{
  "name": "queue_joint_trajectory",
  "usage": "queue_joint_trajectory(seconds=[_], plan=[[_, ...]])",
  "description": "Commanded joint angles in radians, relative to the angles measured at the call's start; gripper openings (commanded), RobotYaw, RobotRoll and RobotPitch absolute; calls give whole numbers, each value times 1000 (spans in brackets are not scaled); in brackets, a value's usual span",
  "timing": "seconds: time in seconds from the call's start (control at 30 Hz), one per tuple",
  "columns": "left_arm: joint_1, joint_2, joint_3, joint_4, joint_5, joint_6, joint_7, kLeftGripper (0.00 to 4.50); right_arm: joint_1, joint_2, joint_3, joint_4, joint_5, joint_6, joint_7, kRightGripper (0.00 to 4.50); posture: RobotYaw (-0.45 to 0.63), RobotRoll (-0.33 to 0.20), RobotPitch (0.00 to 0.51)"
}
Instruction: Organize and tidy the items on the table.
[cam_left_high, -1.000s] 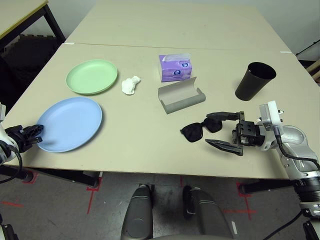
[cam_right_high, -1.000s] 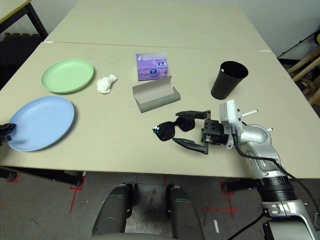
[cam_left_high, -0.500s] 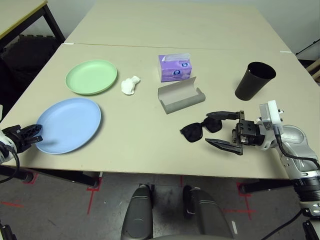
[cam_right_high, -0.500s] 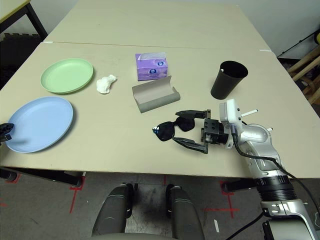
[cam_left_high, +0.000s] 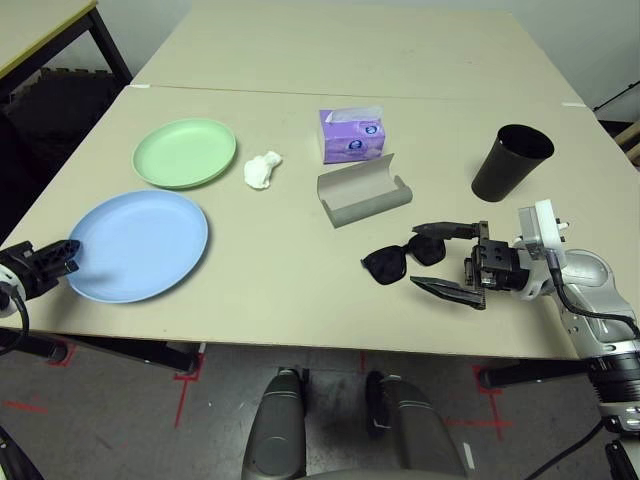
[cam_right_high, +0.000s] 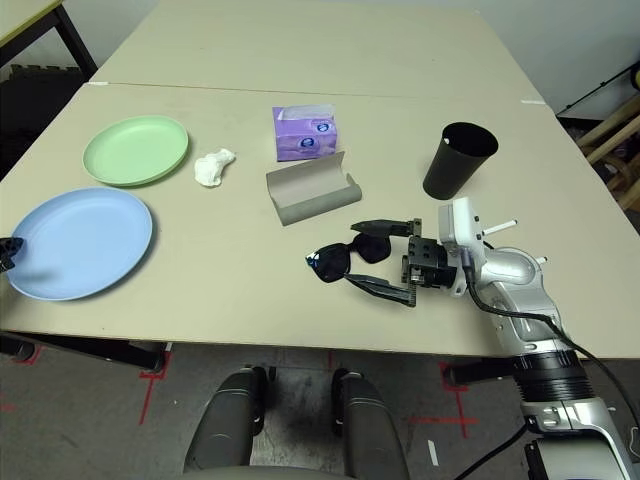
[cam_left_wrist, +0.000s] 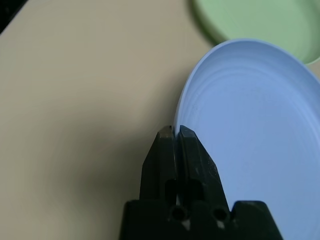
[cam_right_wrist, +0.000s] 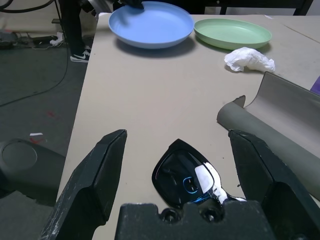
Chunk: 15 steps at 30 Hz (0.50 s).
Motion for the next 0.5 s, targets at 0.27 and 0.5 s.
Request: queue_joint_trajectory(seconds=[0.27,0.5], plan=[[-120,30,-64,54,7,-13,-6,23,7,6,11,3,-8,-7,0,4500,184,0,157],[-254,-6,-157,169,58,-105,20,23,5,12,10,-2,-10,-7,-6,4500,177,0,155]])
